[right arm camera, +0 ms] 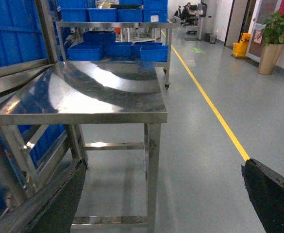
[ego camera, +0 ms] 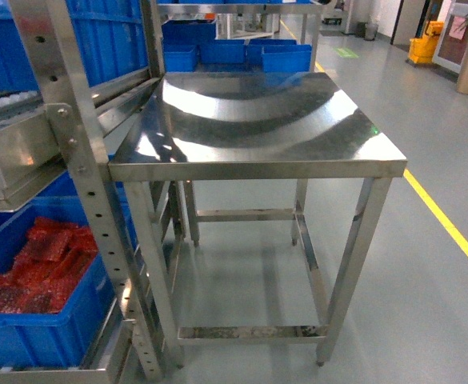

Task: Pick blue part to blue bin on bottom shelf

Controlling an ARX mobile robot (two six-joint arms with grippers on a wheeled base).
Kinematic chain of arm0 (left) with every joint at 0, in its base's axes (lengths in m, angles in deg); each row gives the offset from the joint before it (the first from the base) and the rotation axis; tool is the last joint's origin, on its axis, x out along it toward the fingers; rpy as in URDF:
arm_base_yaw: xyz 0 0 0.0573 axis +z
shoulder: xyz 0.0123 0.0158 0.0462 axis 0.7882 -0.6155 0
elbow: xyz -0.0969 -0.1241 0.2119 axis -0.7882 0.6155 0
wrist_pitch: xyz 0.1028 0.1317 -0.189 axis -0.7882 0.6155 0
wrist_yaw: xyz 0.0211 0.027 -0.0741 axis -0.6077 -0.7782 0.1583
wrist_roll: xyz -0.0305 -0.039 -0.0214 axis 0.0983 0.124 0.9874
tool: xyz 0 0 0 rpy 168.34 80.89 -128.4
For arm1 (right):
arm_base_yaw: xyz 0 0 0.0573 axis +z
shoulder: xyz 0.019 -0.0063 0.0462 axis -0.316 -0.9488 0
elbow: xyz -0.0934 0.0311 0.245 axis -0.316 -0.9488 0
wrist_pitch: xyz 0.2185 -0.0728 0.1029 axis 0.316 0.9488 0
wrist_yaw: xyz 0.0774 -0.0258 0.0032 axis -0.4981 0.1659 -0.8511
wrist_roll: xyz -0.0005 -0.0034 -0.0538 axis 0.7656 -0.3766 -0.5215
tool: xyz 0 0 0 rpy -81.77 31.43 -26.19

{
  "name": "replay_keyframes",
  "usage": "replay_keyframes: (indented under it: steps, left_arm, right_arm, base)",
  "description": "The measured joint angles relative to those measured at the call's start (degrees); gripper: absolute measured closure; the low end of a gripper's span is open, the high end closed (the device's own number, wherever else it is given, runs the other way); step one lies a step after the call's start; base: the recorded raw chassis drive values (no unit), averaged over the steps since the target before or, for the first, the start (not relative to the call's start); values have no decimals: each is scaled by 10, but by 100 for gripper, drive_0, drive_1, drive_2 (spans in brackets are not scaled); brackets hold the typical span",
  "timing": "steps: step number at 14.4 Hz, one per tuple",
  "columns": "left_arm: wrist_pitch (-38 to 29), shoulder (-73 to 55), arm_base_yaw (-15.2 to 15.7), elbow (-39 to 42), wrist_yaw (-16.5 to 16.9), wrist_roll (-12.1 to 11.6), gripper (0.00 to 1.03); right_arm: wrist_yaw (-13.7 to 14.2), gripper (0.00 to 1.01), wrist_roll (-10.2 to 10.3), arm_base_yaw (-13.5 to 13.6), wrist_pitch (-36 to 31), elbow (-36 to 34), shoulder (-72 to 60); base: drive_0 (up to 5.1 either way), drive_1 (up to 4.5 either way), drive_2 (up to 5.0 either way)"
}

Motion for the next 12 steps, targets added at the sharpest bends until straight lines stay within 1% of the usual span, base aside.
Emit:
replay_keyframes:
  steps: [12]
  left_arm:
    - [1,0,0,0,0,0,60]
  right_arm:
    - [0,3,0,0,0,0,0]
  base:
    - [-503,240,240]
